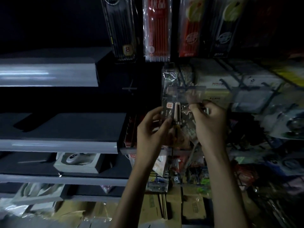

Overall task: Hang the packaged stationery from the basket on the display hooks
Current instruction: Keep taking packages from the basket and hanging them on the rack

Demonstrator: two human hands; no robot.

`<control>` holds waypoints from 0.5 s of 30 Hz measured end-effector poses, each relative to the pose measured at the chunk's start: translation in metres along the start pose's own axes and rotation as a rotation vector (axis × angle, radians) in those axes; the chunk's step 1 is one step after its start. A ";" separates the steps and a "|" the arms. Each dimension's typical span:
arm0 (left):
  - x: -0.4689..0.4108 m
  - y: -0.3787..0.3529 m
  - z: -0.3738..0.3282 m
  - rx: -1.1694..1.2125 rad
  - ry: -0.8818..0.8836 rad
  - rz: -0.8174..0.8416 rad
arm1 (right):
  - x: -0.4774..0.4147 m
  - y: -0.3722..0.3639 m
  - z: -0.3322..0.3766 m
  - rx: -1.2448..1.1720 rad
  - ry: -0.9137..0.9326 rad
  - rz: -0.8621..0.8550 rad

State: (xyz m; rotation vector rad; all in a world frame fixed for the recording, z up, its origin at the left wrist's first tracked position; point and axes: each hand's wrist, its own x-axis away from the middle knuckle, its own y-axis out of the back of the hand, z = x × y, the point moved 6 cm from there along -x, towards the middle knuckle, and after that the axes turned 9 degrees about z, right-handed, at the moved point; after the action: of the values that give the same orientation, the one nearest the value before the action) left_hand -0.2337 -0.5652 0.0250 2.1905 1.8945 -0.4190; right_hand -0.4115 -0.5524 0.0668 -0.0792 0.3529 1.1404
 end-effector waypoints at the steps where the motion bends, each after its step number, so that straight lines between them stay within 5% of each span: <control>1: 0.001 -0.001 0.001 0.020 0.008 -0.006 | 0.001 0.001 -0.002 0.023 0.009 -0.008; 15: 0.012 -0.001 0.017 0.002 0.048 -0.079 | 0.032 0.013 -0.012 0.437 -0.045 0.010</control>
State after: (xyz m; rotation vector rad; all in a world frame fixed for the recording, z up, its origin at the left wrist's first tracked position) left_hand -0.2348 -0.5596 0.0052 2.1507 2.0122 -0.3854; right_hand -0.4147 -0.5217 0.0468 0.3318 0.5554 1.0508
